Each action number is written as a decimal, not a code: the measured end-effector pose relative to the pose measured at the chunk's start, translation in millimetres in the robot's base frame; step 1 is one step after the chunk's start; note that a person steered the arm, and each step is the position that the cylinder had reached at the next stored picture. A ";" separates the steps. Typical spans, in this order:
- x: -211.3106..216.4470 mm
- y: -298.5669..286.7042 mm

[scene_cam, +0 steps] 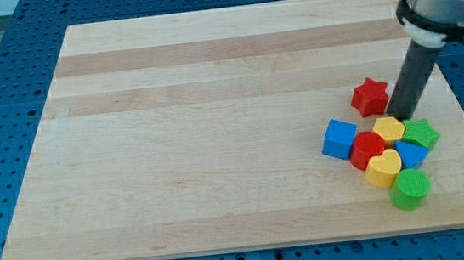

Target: Slide the red star closer to the yellow hexagon

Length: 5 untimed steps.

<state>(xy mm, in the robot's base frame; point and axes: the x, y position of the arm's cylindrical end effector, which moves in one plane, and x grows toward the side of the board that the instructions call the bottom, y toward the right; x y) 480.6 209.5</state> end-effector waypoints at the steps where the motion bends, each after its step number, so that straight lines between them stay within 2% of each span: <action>1: -10.5 4.2; 3: -134.7 26.4; 4: -115.1 -25.6; 5: -92.2 -35.6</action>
<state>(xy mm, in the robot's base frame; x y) 388.4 173.8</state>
